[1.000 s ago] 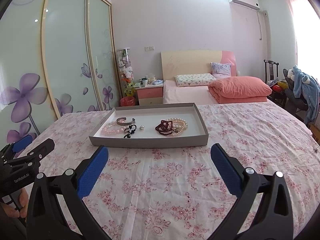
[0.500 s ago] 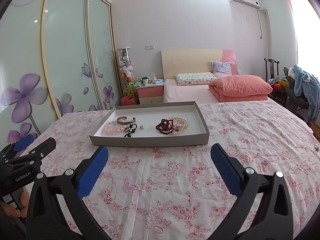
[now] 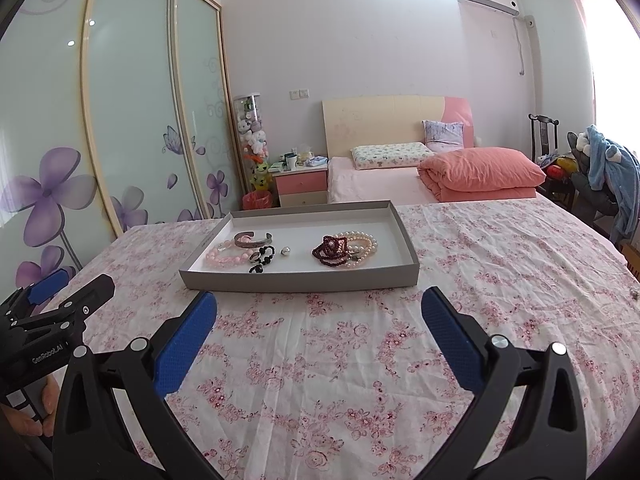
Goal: Organize jewelry
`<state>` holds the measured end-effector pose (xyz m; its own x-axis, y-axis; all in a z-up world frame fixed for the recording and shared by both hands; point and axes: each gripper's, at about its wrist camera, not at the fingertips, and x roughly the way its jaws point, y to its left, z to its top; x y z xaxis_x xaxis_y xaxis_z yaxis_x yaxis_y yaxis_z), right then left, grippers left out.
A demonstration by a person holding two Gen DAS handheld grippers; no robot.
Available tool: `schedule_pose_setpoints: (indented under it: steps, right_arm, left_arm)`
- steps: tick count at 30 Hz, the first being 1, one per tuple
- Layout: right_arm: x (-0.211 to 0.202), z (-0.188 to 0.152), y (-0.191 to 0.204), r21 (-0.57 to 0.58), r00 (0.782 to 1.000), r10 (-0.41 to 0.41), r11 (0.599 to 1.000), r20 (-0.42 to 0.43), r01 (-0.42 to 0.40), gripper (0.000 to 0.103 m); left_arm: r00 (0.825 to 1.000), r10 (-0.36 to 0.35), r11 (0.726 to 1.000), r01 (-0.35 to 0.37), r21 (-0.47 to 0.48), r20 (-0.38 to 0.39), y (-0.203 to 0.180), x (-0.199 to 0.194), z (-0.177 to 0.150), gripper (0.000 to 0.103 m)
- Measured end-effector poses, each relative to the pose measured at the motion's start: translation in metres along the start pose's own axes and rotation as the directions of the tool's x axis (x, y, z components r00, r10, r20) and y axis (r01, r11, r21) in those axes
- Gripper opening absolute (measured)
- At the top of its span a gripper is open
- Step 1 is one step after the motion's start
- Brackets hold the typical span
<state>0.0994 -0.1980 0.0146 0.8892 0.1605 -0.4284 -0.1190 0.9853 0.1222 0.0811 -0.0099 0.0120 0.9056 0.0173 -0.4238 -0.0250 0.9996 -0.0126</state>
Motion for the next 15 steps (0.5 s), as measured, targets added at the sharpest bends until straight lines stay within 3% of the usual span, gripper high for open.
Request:
schedule_pose_setpoints:
  steps: [15]
  right_arm:
    - [0.001,-0.0018,0.001,-0.001,1.0,0.003,1.0,-0.004,-0.003,0.101]
  left_arm:
    - [1.0,0.006,1.0,-0.006,0.002,0.005,-0.0019,-0.0013,-0.0021,0.099]
